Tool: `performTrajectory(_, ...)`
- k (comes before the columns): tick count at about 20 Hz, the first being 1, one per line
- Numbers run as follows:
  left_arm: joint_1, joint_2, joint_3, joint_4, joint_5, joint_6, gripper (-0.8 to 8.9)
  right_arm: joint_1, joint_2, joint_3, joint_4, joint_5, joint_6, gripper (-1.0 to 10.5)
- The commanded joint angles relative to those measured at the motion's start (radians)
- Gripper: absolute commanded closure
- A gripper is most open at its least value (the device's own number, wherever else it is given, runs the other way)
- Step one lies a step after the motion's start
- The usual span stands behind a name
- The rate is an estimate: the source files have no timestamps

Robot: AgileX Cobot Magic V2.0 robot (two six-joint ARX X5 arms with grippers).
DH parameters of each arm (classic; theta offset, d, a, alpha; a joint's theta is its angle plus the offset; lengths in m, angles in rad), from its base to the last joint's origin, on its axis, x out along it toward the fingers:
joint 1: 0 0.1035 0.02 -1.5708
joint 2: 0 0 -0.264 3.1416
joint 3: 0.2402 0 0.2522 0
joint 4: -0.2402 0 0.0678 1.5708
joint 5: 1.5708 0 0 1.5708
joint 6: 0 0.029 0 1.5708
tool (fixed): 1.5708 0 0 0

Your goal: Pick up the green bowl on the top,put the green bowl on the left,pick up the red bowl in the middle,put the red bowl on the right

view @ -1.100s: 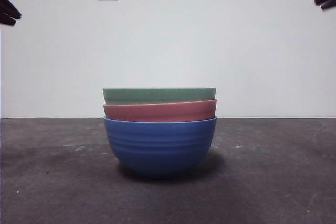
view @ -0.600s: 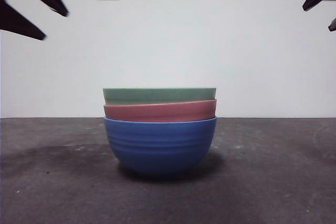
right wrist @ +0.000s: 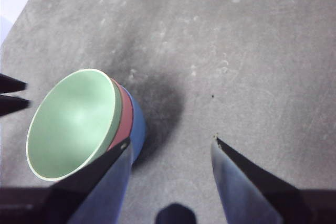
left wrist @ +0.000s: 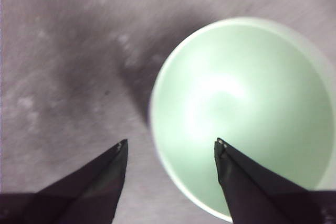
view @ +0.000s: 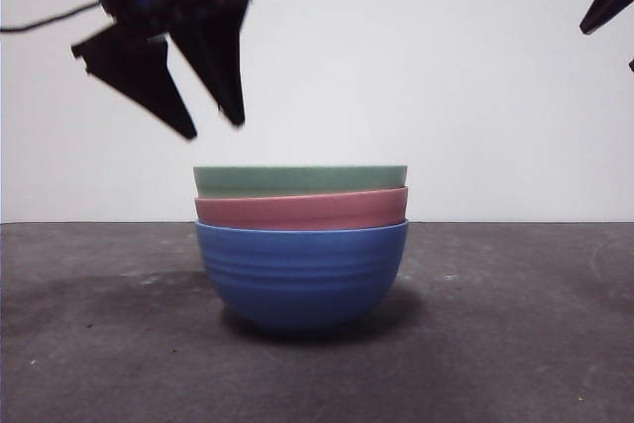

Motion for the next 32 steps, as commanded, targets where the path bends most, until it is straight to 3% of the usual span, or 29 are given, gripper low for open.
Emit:
performTrajectory(1, -0.014, 0.048, -0.003, -0.019, -0.042, 0.034, 5.30, 0.003, 0.001, 0.002, 0.001, 0.002, -0.001, 6.9)
performTrajectory(15, -0.018, 0.109, -0.003, 0.007, -0.014, 0.048, 5.45, 0.003, 0.001, 0.002, 0.001, 0.006, -0.001, 6.9)
performTrajectory(19, -0.018, 0.109, -0.003, 0.013, -0.018, 0.048, 8.32, 0.003, 0.001, 0.002, 0.001, 0.006, 0.000, 6.9)
performTrajectory(32, -0.018, 0.109, 0.021, 0.021, -0.014, 0.029, 8.22, 0.003, 0.001, 0.002, 0.002, 0.006, 0.000, 7.0)
